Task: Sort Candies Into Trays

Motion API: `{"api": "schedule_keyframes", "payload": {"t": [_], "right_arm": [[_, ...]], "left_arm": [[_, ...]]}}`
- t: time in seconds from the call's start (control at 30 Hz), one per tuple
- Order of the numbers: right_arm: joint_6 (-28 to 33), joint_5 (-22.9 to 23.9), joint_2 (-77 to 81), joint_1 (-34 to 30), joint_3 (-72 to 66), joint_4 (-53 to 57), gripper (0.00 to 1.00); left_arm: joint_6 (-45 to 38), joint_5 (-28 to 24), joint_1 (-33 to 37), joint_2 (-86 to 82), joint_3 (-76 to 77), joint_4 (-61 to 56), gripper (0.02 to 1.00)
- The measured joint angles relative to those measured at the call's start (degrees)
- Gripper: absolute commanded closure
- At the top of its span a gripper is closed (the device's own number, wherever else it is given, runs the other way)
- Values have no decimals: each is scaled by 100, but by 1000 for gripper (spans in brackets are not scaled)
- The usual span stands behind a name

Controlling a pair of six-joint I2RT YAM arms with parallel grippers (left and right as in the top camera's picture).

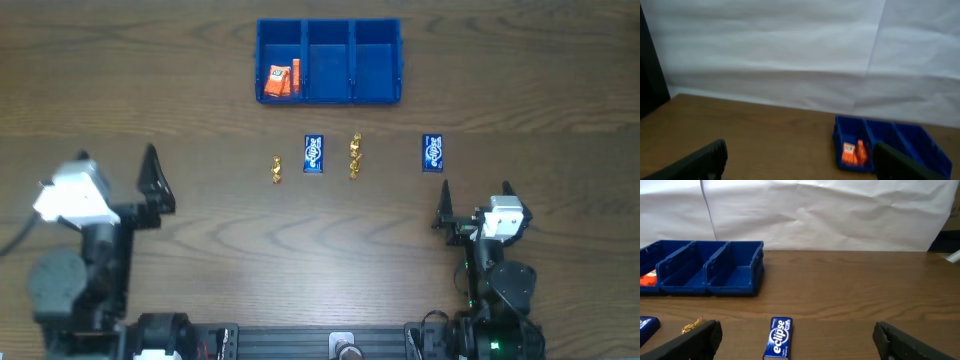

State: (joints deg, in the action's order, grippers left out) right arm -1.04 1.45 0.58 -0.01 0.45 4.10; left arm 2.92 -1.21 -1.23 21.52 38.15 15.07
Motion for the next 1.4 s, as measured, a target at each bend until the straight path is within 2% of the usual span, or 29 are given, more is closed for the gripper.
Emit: {"api": "schedule_keyframes", "payload": {"t": [0.1, 0.3, 0.47, 1.4], "right_arm": [[0, 0, 0, -2, 0, 0, 3], [0, -2, 0, -2, 0, 2, 1], [0, -2, 0, -2, 0, 0, 3], [-35, -2, 142, -2, 70, 90, 3]], "left_arm": [[-42, -240, 120, -605, -1091, -247, 18], [-57, -621, 125, -1318, -2951, -1521, 18], [-17, -815, 125, -1818, -3698, -1593, 18], [-17, -898, 125, -2076, -3683, -1375, 20]]}}
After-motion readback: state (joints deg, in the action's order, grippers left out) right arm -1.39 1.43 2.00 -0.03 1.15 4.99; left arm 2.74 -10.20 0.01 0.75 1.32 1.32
